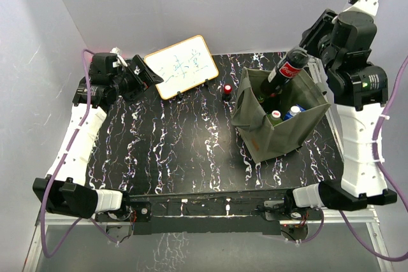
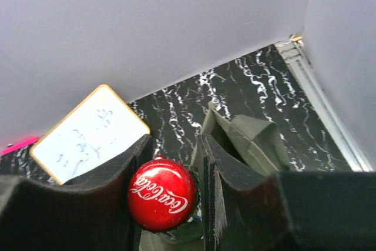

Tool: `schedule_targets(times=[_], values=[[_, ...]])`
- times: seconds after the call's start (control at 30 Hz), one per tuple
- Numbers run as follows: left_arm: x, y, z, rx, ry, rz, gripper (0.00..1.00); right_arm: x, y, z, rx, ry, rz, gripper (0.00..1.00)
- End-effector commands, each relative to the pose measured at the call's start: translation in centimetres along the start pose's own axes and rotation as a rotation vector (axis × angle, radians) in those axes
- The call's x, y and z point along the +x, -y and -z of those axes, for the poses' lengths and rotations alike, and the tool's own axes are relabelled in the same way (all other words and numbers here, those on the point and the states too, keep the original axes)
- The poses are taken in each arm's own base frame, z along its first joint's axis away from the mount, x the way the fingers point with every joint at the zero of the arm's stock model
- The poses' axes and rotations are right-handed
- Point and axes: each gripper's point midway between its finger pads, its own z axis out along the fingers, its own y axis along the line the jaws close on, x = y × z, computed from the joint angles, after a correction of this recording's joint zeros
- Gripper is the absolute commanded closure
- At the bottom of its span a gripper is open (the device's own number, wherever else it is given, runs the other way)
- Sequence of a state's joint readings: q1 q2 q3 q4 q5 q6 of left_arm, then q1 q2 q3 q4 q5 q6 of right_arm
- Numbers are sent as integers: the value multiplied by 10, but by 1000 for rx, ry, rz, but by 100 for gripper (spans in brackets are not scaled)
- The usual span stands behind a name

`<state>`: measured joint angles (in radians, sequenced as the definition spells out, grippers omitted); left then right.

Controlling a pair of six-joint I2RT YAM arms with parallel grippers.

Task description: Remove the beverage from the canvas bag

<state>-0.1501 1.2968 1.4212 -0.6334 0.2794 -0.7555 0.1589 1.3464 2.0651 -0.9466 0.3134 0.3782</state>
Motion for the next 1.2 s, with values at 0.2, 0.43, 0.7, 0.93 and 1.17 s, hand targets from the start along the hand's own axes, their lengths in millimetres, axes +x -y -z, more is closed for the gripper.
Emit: schedule_targets(times=[0.2,0.43,0.7,0.93,1.17], values=[[-5,16,7,55,10,-24,3,-118,-88,46,-414,256,-321,92],[-8,17,5,55,12,-29,3,-112,-129,50,-617,158,-415,92],[-15,22,7,57,34,-40,3,-61,-174,21,-826,-50,-356,92],[-31,30,20,48,91,-82,3,28,-233,11,-915,-198,-179,92],[-54,41,56,38,232,-158,3,121,-278,15,-972,-219,62,92]])
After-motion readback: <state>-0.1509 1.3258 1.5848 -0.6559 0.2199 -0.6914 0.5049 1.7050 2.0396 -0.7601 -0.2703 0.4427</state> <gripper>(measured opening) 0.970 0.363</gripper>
